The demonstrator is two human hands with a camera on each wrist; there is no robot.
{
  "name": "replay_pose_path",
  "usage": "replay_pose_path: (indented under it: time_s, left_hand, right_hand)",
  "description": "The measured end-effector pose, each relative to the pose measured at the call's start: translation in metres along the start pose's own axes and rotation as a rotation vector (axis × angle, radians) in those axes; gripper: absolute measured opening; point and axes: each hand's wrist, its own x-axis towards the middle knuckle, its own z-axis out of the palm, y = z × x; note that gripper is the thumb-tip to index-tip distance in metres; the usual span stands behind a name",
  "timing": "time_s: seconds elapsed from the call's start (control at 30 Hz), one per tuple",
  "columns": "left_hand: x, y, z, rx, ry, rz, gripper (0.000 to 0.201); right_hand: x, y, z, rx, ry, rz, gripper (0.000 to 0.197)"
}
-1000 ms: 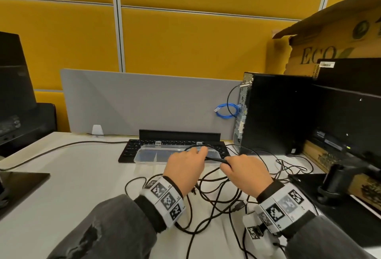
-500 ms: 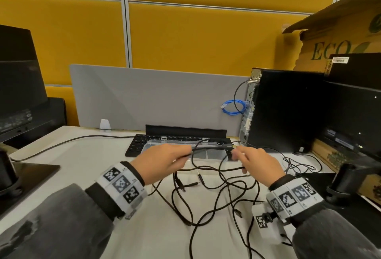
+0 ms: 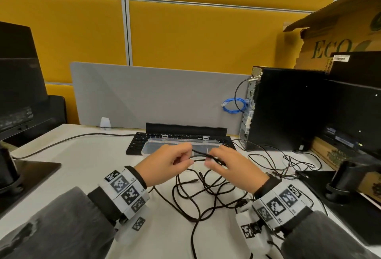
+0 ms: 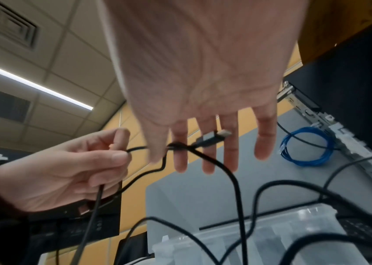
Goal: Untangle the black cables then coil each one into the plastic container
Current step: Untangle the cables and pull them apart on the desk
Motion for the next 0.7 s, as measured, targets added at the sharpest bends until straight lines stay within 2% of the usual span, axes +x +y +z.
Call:
replay_pose_path:
  time_s: [0.03,0.07,0.17,0.3,0.47,0.53,0.6,0.63,0.7]
  left_hand:
    - [-0.001,0.0,0.0,-0.003,-0.013,0.004,0.029]
    - [-0.003,0.0,0.0,-0.013,-0.017,0.002,0.029]
    - [-0.007,-0.002,-0.004,-0.037,-0.005,-0.02,0.027]
    - [-0.007,0.002,-0.006,-0.135,-0.052,-0.043,0.006]
    - [-0.014,-0.013,-0.024,-0.187,-0.026,-0.073,0.009]
    - [-0.018,-0.022,-0.036,-0.18,-0.008,-0.149,0.029]
    - [-0.019,-0.025,-0.047,-0.237,-0.08,-0.286,0.048]
    - [-0.019,-0.025,-0.05,-0.276,-0.167,-0.349,0.048]
    - [-0.018,-0.026,-0.047,-0.212,-0.346,-0.365,0.038]
  right_hand:
    - [0.001,0.001,0.001,0.047,0.048,-0.008,0.019]
    - [0.001,0.003,0.002,0.105,0.082,-0.005,0.014]
    - [-0.001,0.007,0.003,0.192,0.174,0.008,0.013]
    - [-0.001,0.012,0.007,0.333,0.312,0.018,0.015]
    - [-0.004,0.042,-0.01,0.829,0.59,0.309,0.018]
    - [-0.009,0.059,-0.016,0.905,0.658,0.394,0.019]
    - [-0.014,0.072,-0.017,0.936,0.697,0.429,0.019]
    - [-0.016,0.077,-0.016,0.957,0.708,0.437,0.018]
    - [-0.018,0.08,-0.014,1.01,0.723,0.451,0.016]
